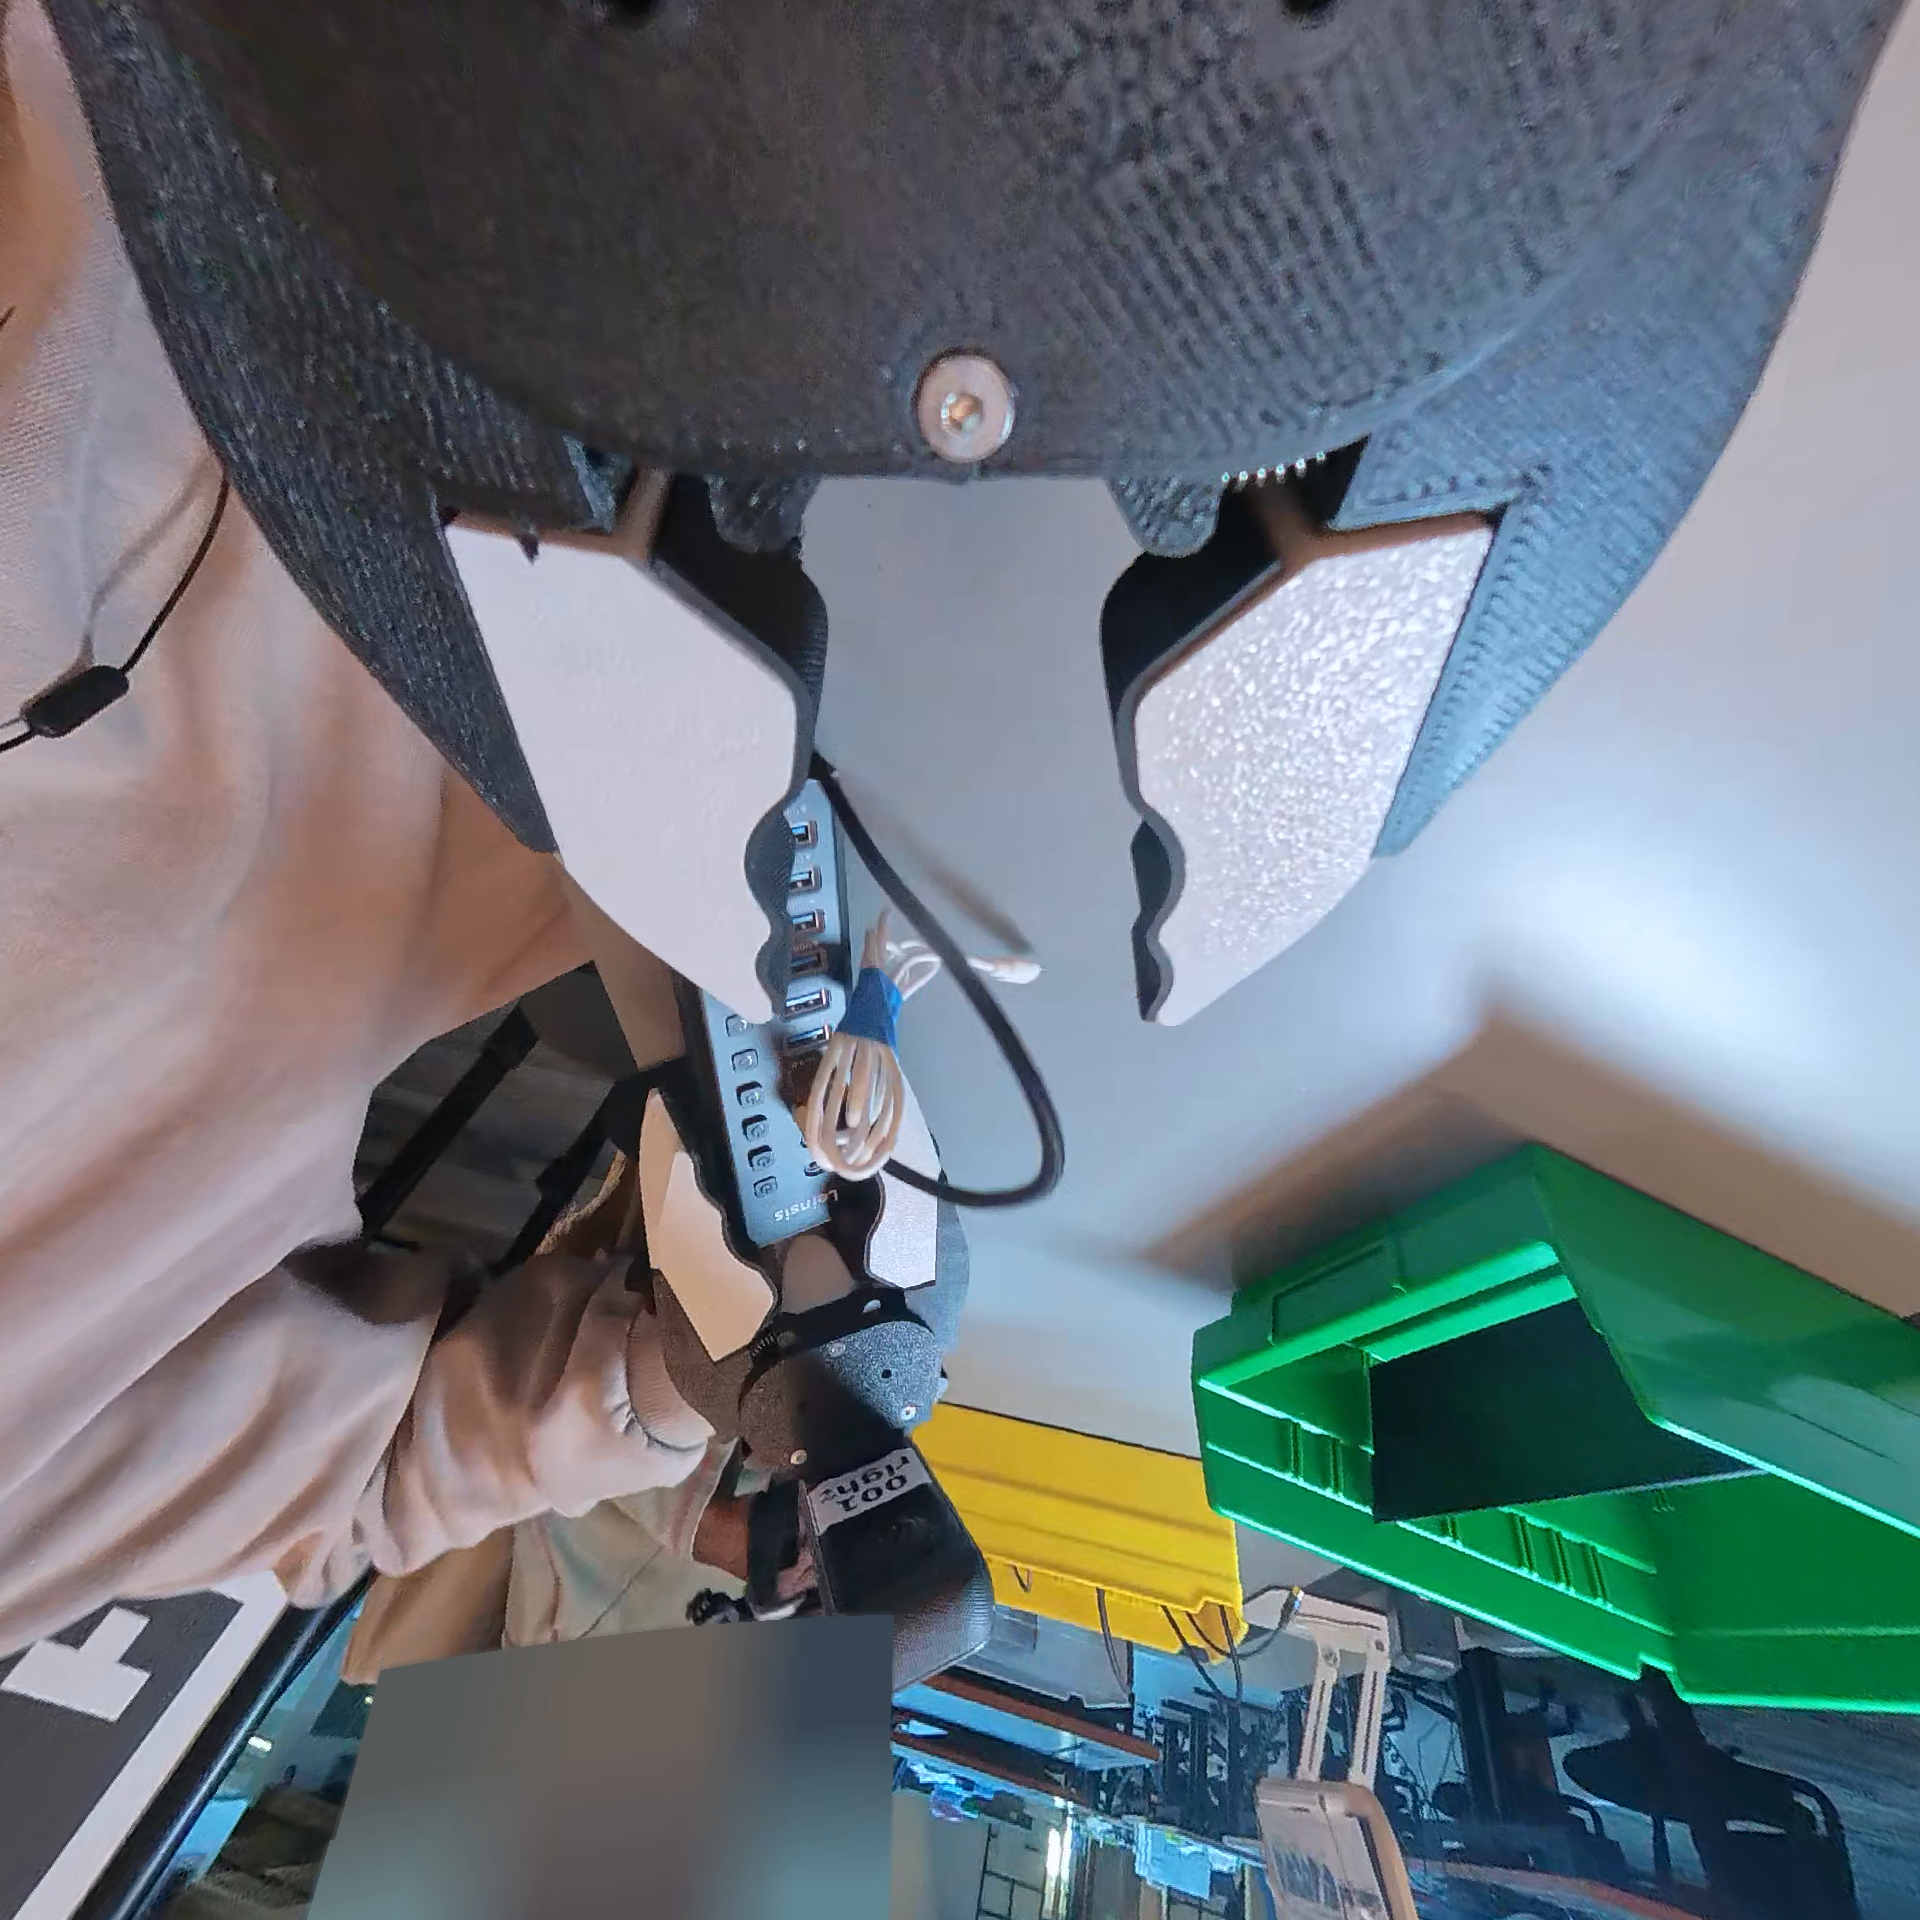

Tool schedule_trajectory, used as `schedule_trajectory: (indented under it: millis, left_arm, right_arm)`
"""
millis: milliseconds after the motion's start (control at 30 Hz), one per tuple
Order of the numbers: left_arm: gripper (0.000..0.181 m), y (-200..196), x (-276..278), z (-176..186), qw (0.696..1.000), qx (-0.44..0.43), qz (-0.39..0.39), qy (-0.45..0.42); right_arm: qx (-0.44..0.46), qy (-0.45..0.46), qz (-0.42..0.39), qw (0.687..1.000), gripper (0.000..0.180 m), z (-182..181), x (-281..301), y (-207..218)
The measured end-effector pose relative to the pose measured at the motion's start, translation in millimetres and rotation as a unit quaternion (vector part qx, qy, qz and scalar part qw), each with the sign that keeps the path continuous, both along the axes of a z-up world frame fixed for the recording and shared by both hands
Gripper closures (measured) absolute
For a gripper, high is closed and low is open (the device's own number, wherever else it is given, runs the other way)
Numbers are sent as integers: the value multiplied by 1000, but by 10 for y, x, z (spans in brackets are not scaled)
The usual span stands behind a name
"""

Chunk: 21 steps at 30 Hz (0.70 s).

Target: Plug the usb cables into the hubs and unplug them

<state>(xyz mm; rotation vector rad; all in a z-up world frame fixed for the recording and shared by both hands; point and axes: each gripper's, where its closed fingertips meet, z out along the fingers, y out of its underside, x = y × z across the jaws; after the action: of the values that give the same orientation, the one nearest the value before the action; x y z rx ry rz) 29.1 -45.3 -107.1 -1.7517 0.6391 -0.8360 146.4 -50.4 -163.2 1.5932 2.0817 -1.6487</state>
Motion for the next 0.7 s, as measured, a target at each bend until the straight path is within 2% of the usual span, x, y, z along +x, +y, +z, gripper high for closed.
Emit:
schedule_trajectory:
  millis: [167, 300, 400, 500, 600, 700]
  left_arm:
    - [117, 36, -218, 195, 998, 45, 52, -9]
    - [120, 60, -385, 191, 994, 51, 88, -29]
    - [122, 50, -380, 50, 995, 33, 86, -28]
    - [124, 37, -318, -113, 997, 19, 76, -3]
    - [128, 41, -271, -212, 997, 13, 68, 23]
    - [139, 64, -292, -172, 996, 34, 85, 21]
  right_arm:
    - [-3, 45, -56, 997, 114, 312, -13, 216]
    - [65, 110, -126, 984, 114, 841, -95, 721]
    - [150, 140, -205, 957, 114, 1238, -173, 1345]
    - [261, 123, -286, 914, 114, 1430, -249, 2168]
    - [322, 76, -345, 878, 114, 1395, -348, 2971]
    - [359, 10, -374, 855, 114, 1119, -461, 3635]
